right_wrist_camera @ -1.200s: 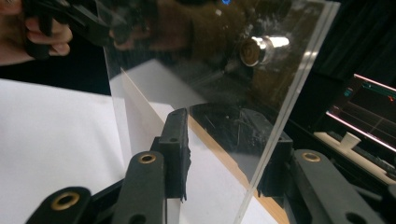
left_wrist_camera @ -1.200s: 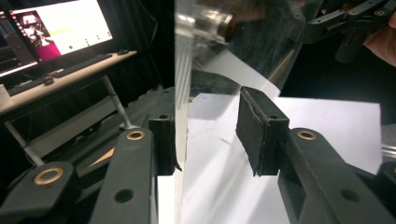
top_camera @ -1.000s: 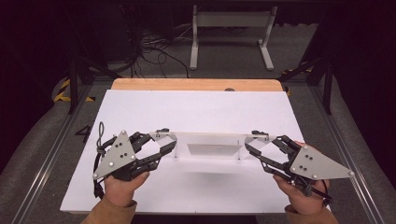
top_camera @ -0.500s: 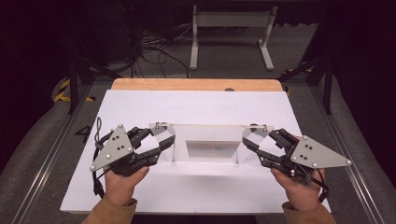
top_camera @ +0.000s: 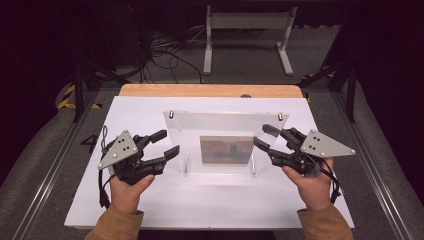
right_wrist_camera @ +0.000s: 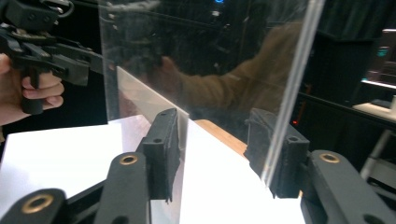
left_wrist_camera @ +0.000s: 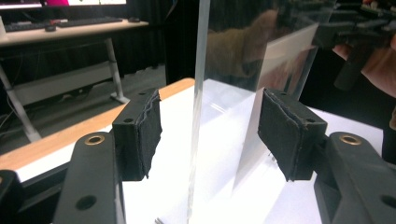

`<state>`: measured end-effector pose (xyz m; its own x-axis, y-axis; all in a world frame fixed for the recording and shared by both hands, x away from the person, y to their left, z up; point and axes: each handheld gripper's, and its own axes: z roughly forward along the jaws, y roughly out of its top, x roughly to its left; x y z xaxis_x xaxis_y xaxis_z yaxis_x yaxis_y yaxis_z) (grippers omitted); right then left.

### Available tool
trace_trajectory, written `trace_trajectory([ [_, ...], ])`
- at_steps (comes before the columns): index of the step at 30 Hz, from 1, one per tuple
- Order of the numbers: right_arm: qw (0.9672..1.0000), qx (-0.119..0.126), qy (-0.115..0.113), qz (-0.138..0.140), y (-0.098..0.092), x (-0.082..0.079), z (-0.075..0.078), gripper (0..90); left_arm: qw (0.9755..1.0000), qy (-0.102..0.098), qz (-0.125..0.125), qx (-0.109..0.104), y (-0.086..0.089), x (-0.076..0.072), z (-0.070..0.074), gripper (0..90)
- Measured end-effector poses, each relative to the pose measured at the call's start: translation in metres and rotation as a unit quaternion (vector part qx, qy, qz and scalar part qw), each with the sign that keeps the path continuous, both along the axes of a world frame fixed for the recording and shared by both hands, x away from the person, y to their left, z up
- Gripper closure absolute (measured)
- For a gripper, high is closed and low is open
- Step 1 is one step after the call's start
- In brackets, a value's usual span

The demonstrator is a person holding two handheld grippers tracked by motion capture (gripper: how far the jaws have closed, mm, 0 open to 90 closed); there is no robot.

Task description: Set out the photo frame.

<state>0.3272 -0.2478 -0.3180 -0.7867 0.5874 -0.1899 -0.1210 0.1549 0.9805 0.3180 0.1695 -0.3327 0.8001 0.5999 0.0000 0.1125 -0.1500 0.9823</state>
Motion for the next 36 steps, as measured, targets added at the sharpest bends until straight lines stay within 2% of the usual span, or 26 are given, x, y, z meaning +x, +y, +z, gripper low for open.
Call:
trace_trajectory([
  [3,1.0000,-0.007,-0.002,0.003,0.001,0.003,-0.001,54.8,0.9999,0.005,0.005,0.007,0.002,0.001,-0.005,39.6],
  [6,0.9998,-0.020,-0.004,-0.007,0.003,0.009,-0.005,54.4,0.9998,0.014,0.010,0.012,0.007,0.002,-0.010,39.5],
  [9,0.9999,-0.012,0.007,-0.005,0.004,0.017,-0.010,54.6,0.9994,0.023,0.015,0.020,0.011,0.003,-0.015,39.6],
  [16,0.9998,-0.007,0.014,-0.011,0.004,0.026,-0.014,52.6,0.9990,0.035,0.017,0.021,0.015,0.003,-0.021,40.7],
  [22,0.9994,-0.011,0.020,-0.024,0.003,0.032,-0.019,50.0,0.9987,0.040,0.020,0.025,0.018,0.005,-0.023,40.7],
  [36,0.9976,-0.002,0.041,-0.055,-0.005,0.040,-0.026,42.5,0.9982,0.048,0.022,0.027,0.022,0.007,-0.028,40.7],
])
